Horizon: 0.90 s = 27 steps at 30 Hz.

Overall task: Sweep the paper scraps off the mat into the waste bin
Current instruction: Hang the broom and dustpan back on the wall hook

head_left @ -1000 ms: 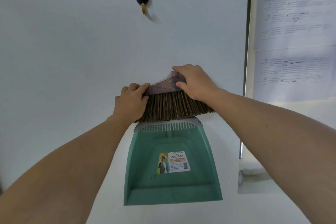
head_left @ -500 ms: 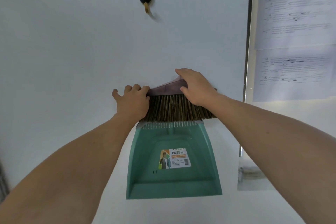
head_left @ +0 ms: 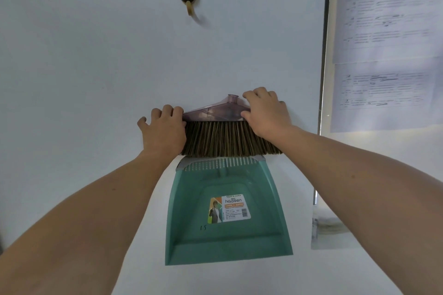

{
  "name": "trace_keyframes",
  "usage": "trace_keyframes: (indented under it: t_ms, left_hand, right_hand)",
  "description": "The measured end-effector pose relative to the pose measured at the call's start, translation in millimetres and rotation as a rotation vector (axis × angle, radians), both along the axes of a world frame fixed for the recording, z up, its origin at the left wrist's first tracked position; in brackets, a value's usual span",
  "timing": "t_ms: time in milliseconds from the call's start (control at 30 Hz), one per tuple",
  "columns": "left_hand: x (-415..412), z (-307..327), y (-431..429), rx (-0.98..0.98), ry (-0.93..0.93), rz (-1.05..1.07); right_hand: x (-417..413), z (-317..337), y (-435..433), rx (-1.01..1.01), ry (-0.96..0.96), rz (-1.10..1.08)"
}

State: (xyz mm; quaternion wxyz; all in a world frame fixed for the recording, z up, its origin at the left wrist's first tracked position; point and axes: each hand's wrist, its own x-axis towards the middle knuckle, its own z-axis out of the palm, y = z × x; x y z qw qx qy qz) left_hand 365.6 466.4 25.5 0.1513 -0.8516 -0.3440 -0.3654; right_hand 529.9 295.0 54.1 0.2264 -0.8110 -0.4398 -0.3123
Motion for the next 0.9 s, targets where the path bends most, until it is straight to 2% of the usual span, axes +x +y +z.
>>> trace_keyframes:
  t_ms: [333,900]
  left_hand:
    - [0.8,-6.5,-8.9,-0.091,0.012,-0.082]
    - [9.7,-6.0,-16.7,-0.106,0.015,-0.176]
  right_hand:
    - [-0.7,-8.4,3.8,-0.018,-0.001,0.032]
    - [1.8,-18.3,-4.3,-0.001,0.043,0.095]
